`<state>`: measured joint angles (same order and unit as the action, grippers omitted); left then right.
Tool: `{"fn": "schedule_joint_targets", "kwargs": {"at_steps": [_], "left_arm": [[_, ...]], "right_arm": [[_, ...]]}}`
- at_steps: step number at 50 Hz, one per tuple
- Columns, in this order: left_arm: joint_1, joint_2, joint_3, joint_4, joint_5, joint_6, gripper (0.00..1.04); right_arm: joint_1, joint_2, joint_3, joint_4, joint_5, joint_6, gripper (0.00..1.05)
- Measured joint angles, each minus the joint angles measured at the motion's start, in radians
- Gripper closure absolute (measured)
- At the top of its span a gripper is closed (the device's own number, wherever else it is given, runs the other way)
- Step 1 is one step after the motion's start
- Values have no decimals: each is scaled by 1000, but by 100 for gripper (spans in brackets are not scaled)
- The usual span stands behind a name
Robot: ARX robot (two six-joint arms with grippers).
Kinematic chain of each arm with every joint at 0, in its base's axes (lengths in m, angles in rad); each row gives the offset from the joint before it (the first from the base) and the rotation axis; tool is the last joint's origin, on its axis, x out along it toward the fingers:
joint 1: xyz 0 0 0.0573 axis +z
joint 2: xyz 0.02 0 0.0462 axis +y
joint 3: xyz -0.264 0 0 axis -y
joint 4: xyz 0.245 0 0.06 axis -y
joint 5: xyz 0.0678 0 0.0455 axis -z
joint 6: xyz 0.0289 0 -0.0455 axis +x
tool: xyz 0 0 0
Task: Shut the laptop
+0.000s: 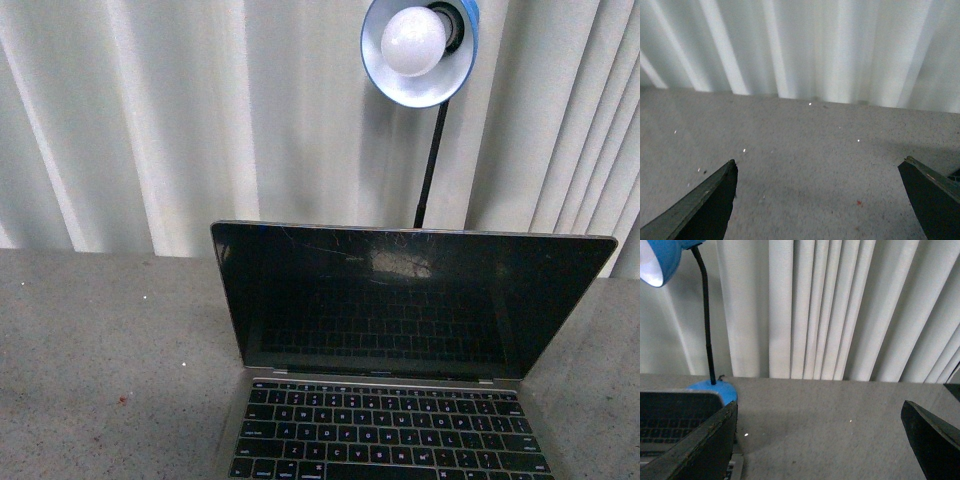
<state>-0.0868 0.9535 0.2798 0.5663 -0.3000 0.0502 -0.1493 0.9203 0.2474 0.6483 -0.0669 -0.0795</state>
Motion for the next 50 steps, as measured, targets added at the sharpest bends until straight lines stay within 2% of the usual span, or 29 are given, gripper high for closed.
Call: {"fn": "schedule_joint_targets", "kwargs": {"at_steps": [5,15,25,36,41,50], "left_arm": [[-2,187,112,90,34,106,7],[-34,435,334,159,72,371,7],[-83,552,508,143,147,698,7],[-140,608,634,-8,222,1044,7],[-176,617,707,-178,234,1219,7],[-212,638,811,-378,209,1335,7]], "right_arm": [[-2,222,132,96,6,-102,7],[11,514,399,122,11,-292,7],[50,696,640,45,-43,-526,7],[113,790,806,-61,-130,-783,7],[150,814,872,-165,-206,-940,7],[172,833,954,-319,-297,-1173,7]]}}
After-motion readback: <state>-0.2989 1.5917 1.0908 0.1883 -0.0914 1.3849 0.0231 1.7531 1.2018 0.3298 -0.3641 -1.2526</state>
